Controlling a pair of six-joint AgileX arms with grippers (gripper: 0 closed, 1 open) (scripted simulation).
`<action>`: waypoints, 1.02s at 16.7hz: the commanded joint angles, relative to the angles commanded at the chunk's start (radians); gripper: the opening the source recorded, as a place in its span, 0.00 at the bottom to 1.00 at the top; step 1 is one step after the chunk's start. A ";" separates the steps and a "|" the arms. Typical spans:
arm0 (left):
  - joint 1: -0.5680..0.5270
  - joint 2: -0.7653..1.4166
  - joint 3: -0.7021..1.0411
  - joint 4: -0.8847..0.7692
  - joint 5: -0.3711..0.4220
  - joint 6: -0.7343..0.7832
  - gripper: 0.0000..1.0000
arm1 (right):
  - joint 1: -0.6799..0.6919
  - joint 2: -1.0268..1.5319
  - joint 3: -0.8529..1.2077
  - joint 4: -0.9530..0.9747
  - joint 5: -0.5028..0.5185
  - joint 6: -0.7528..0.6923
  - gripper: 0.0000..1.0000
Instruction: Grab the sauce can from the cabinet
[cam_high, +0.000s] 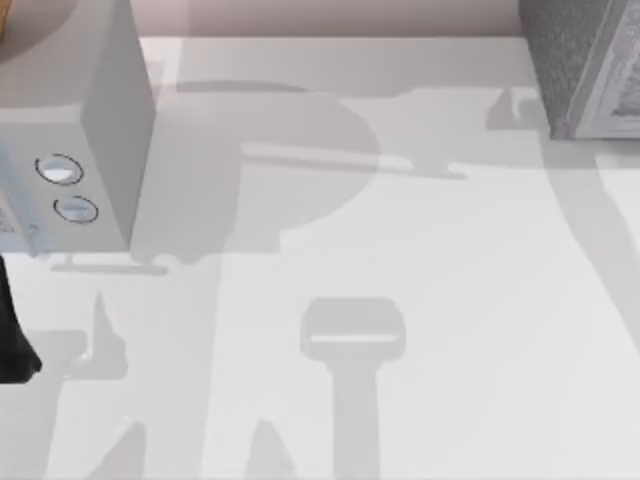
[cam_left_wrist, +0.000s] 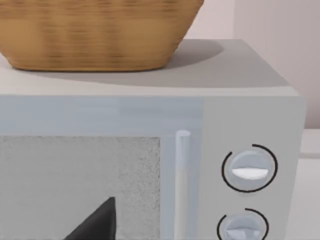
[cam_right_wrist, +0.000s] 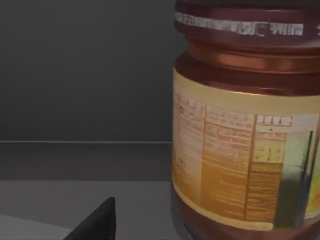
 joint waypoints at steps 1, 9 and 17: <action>0.000 0.000 0.000 0.000 0.000 0.000 1.00 | -0.008 0.020 0.010 0.009 -0.010 0.000 1.00; 0.000 0.000 0.000 0.000 0.000 0.000 1.00 | -0.048 0.087 0.046 0.045 -0.033 -0.001 1.00; 0.000 0.000 0.000 0.000 0.000 0.000 1.00 | -0.074 0.284 0.239 0.052 -0.054 0.000 1.00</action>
